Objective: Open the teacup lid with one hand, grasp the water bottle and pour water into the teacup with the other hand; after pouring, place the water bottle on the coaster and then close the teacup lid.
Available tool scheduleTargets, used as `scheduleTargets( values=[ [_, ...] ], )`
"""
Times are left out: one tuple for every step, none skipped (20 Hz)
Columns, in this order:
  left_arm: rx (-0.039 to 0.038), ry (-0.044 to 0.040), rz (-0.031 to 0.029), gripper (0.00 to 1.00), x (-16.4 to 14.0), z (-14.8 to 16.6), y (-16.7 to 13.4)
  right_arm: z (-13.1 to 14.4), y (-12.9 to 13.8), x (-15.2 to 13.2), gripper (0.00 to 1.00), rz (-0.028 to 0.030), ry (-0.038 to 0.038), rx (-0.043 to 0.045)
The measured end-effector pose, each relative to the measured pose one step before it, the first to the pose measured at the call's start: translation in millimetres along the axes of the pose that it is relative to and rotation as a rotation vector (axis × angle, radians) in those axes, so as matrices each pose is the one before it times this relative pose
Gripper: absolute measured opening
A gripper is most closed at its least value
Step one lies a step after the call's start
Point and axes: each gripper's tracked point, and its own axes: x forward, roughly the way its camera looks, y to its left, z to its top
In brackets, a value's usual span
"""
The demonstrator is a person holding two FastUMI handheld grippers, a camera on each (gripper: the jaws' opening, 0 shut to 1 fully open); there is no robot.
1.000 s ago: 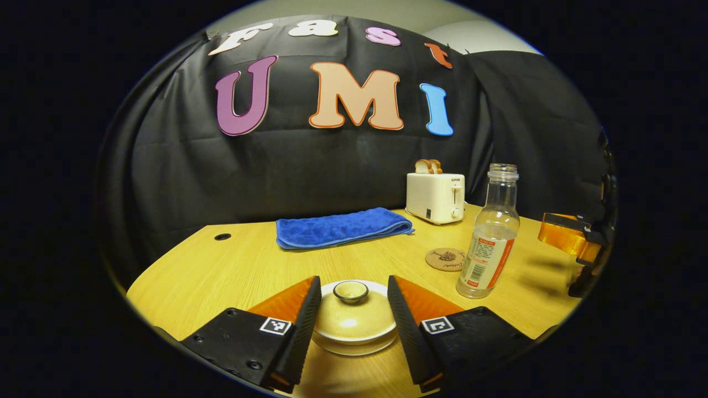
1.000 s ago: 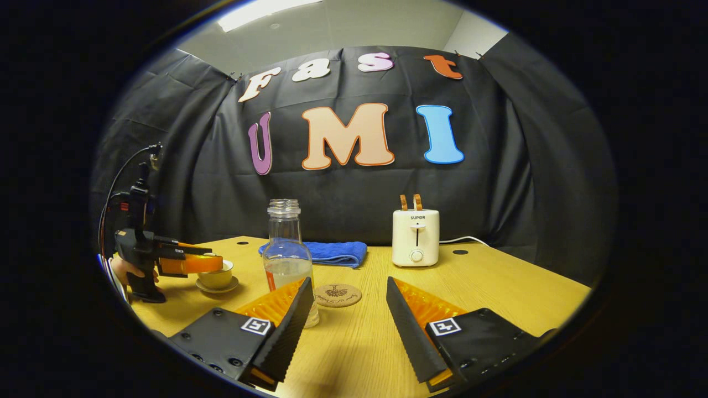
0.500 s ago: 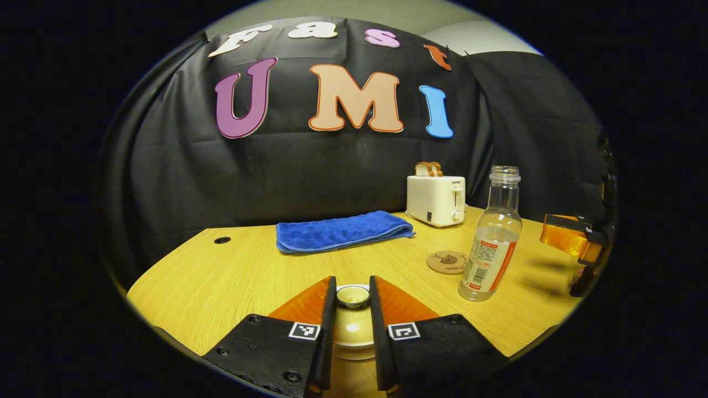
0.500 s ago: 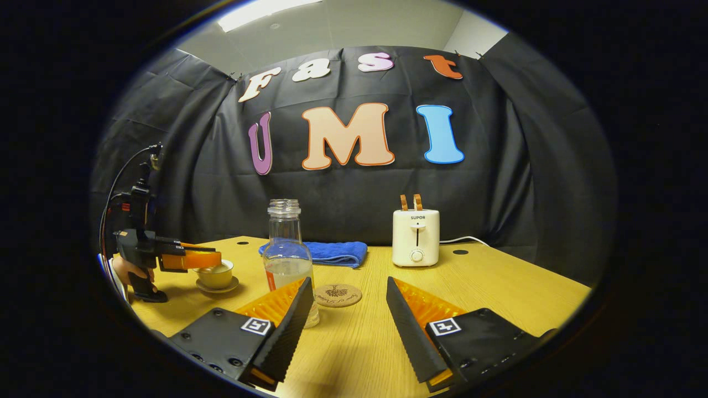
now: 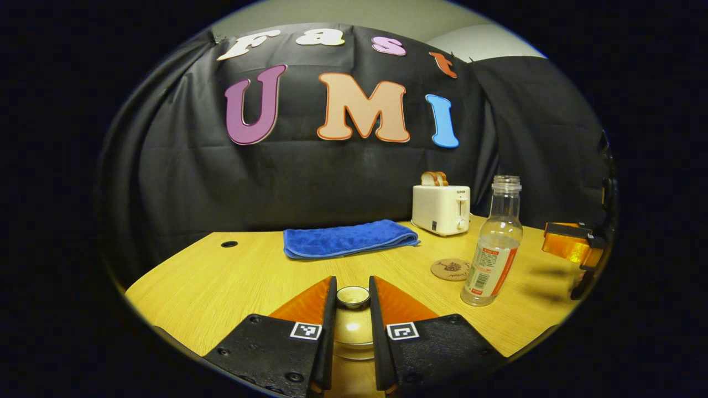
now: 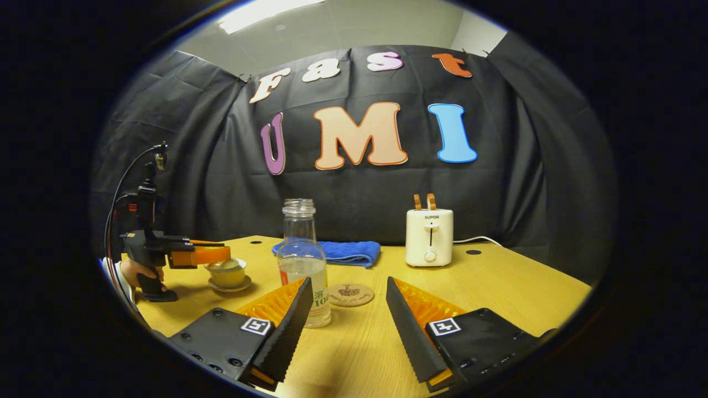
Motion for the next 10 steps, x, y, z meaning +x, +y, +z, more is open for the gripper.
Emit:
scheduleTargets(
  values=[
    [-0.00267,-0.01669,0.00502,0.28,-2.04,2.92,0.78,-0.12,0.25,0.14,0.91,0.00626,0.00027,0.00052],
    [0.00157,-0.00743,0.00162,0.28,-0.88,-0.24,-0.32,0.22,1.73,1.66,0.91,0.00728,-0.00007,0.00016],
    [0.00162,-0.00446,0.00416,0.28,-0.87,0.81,0.92,-0.85,2.88,1.62,0.92,0.01399,0.00135,0.00031],
    [0.00055,-0.00227,0.00390,0.28,-1.05,-0.39,1.27,-0.83,4.23,1.80,0.92,0.01811,0.00157,0.00068],
    [-0.00068,-0.00140,0.00307,0.28,-1.48,0.61,1.29,-1.81,5.06,3.15,0.87,0.02158,0.00425,0.00037],
    [-0.00043,-0.00200,0.00317,0.28,-1.09,0.22,1.17,-0.93,5.60,3.35,0.92,0.02472,0.00396,0.00071],
    [-0.00010,-0.00205,0.00324,0.28,-1.60,0.16,1.16,0.21,6.14,3.10,0.92,0.02622,0.00267,0.00059],
    [-0.00065,-0.00398,0.00513,0.28,-1.62,1.02,2.18,-0.50,5.26,2.76,0.92,0.02044,0.00356,0.00062],
    [-0.00032,-0.00446,0.00317,0.28,-2.54,0.37,2.24,-1.67,2.63,2.68,0.92,0.01127,0.00541,0.00003],
    [-0.00082,-0.00731,0.00180,0.28,-2.99,1.03,1.11,-1.20,2.54,3.99,0.92,0.00850,0.00668,-0.00045]
  ],
)
